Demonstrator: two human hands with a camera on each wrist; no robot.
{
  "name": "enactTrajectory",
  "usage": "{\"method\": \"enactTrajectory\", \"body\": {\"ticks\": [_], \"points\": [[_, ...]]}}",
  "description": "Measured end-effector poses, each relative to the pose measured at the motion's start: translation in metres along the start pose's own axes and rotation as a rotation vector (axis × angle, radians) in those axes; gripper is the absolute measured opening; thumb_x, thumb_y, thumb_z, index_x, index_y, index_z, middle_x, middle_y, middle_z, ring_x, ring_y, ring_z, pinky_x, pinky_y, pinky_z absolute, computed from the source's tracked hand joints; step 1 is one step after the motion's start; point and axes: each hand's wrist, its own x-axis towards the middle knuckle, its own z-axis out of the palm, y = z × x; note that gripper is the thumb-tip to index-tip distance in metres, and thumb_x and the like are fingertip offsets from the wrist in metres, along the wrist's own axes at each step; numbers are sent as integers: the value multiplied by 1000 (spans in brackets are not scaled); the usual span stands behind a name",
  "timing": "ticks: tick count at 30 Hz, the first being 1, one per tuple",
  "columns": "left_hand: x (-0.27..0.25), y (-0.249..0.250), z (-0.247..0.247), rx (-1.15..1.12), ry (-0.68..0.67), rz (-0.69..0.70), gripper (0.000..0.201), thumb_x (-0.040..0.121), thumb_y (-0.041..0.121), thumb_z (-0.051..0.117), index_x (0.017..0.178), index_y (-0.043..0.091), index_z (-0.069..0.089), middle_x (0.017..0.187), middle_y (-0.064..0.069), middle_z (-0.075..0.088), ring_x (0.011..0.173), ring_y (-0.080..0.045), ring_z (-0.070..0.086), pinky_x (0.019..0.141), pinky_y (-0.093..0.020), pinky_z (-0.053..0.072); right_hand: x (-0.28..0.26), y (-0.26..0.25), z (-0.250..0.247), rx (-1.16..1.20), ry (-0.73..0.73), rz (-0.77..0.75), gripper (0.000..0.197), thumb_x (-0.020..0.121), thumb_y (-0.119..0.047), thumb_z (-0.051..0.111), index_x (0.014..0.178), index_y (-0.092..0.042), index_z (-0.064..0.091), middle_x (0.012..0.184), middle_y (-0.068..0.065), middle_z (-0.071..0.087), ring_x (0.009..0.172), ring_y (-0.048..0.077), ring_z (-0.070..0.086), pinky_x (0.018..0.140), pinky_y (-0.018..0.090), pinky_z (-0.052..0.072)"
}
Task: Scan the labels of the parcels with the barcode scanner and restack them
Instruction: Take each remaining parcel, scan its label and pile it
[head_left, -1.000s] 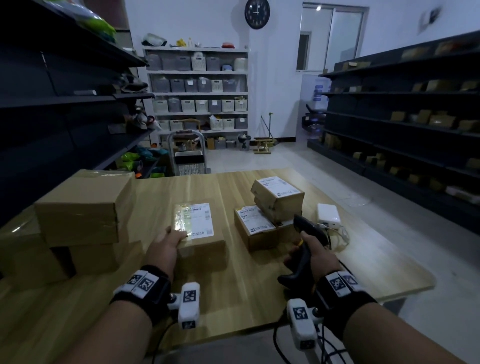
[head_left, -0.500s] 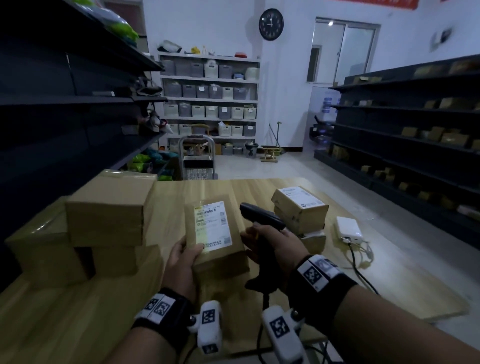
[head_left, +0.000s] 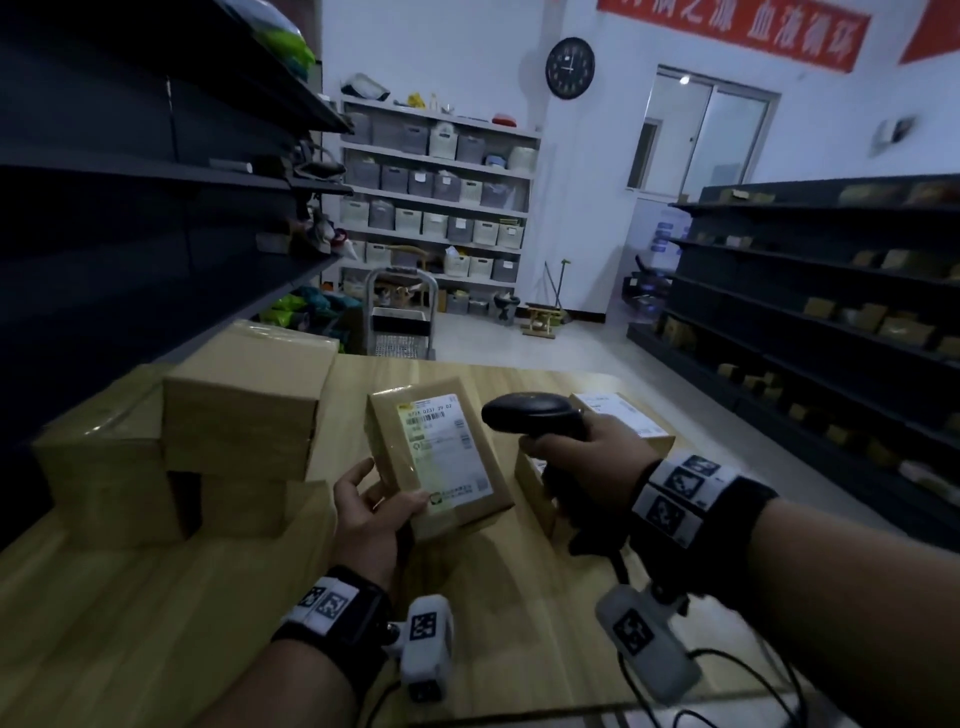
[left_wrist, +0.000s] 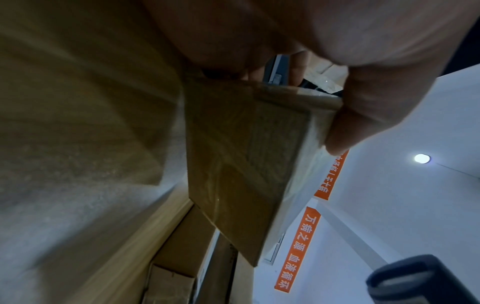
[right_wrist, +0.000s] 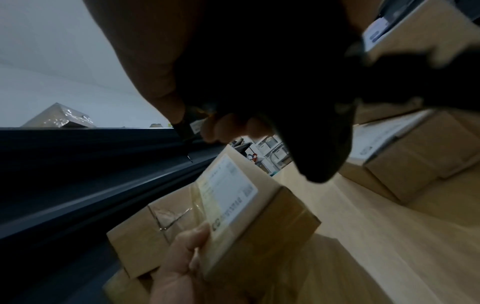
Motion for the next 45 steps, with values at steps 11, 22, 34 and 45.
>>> {"method": "enactTrajectory", "body": {"ticks": [11,22,34,45], "points": [[-7,8,7,-1,-10,77,123,37,30,96,148,24,43,130,-18,68,115,-38,74,76,-50,69,-12,-24,-10,73,-50,154,15,95,-20,75,95,-8,67,57,8,56,51,24,49,58,36,43],[-7,8,5,20,-10,56,125,40,30,99,151,27,42,134,-17,68,116,-37,75,76,-47,70,-17,-25,-18,141,-47,238,22,94,-19,70,77,-13,59,59,8,42,51,20,38,57,31,36],[-4,5,2,100,1,37,108,41,42,97,138,36,50,133,-11,70,117,-38,74,97,-62,64,-10,18,-25,456,-56,195,32,96,-33,72,108,-3,69,65,14,56,52,28,55,56,36,50],[-2,1,5,106,-13,-33,89,48,42,100,128,39,61,129,-14,77,114,-40,78,99,-67,62,3,128,-7,1153,-15,251,66,45,-43,100,87,-4,66,75,12,53,71,32,55,71,40,43]]}}
